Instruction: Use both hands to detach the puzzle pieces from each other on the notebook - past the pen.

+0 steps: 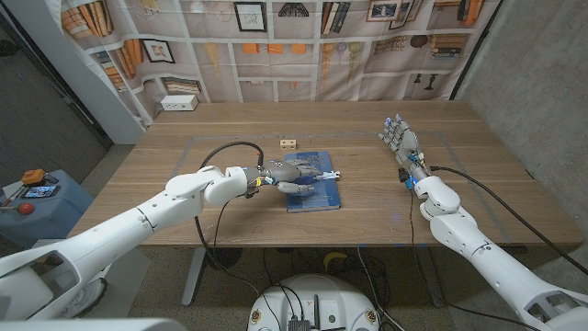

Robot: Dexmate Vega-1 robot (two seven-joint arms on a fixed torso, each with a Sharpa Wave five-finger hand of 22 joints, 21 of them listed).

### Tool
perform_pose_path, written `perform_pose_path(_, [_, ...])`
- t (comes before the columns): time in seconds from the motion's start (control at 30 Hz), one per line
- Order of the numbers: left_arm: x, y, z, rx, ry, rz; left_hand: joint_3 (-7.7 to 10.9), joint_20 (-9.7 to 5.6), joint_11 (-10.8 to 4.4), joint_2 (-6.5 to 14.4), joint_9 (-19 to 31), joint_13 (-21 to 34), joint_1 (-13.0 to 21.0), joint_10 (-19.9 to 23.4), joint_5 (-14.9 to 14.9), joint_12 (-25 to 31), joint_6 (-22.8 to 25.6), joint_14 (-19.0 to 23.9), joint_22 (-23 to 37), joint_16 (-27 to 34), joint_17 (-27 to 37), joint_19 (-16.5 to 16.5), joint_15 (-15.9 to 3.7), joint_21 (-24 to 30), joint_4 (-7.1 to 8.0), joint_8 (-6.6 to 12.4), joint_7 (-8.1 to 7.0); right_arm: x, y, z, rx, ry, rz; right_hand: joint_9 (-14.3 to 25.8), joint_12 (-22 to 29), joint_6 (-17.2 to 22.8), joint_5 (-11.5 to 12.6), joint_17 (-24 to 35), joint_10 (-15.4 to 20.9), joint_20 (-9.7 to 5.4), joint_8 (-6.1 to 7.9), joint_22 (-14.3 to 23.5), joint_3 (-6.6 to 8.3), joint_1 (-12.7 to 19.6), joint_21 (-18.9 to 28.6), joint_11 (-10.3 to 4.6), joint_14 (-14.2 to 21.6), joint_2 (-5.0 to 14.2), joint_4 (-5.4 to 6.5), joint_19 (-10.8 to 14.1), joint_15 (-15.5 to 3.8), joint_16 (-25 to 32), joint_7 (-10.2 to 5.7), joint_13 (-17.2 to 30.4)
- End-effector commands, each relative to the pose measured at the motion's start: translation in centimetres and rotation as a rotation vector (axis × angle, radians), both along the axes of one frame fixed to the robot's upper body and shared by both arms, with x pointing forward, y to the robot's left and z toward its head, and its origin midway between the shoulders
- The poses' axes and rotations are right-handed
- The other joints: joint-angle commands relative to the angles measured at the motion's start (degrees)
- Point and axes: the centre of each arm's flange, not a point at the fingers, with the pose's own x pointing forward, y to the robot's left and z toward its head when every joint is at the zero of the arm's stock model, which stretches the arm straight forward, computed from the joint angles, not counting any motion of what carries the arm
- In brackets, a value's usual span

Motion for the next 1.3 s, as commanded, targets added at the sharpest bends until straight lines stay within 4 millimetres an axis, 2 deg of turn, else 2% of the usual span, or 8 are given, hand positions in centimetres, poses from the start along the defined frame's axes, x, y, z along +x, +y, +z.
perform_pose_path(0.03, [0.4,-0.3,-0.2,0.057,0.0,0.032,-0.28,-6.79,0.94,4.32,-0.08,-0.05,-0.43,0.33,0.3,0.41,0.41,-7.98,0.24,0.01,0.18,-12.51,-7.17,0.4,-0.14,0.55,0.74,-0.3,-0.2,0.3,-0.006,-0.014,0.001,0.13,0.41,0.38,0.07,0.13,-0.03,0.06,0.26,0.16,0.15,-0.16,0.28,-0.22,-0.03,-0.08,-0.37,-0.12,0.26,0.56,0.26,0.15])
perform_pose_path(0.87, [0.7,-0.4,0.0,0.087,0.024,0.047,-0.49,-6.3,1.55,4.57,-0.07,-0.05,-0.34,2.26,0.32,1.09,1.8,-7.18,0.23,0.39,0.11,-12.14,-6.75,0.89,-0.19,0.84,1.25,-1.3,0.1,1.5,-0.074,-0.051,-0.012,0.13,0.45,0.57,0.06,-0.17,0.03,0.07,0.31,0.16,0.11,-0.25,0.28,-0.22,-0.11,-0.02,-0.62,-0.22,0.15,0.67,0.3,0.14])
perform_pose_path(0.97, [0.7,-0.4,0.0,0.091,0.029,0.052,-0.54,-6.3,1.85,4.61,-0.06,-0.04,-0.31,3.09,0.32,1.31,2.7,-6.86,0.22,0.46,0.09,-11.92,-6.69,1.01,-0.21,1.05,1.69,-1.5,0.4,1.9,-0.108,-0.056,-0.019,0.13,0.45,0.61,0.06,-0.24,0.02,0.09,0.31,0.16,0.13,-0.19,0.31,-0.27,-0.1,-0.03,-0.72,-0.18,0.08,0.68,0.26,0.14])
perform_pose_path(1.3, [0.7,-0.4,0.0,0.104,0.037,0.058,-0.57,-6.04,2.04,4.73,-0.05,-0.03,-0.25,4.14,0.33,1.48,3.76,-6.22,0.22,0.54,0.05,-11.36,-6.68,1.25,-0.26,1.17,1.83,-2.3,1.6,3.4,-0.286,-0.096,-0.094,0.12,0.48,0.94,0.11,-0.74,0.13,0.05,0.41,0.15,0.51,0.67,0.31,-0.33,-0.06,-0.07,-1.57,-0.2,-0.06,0.58,0.25,0.13])
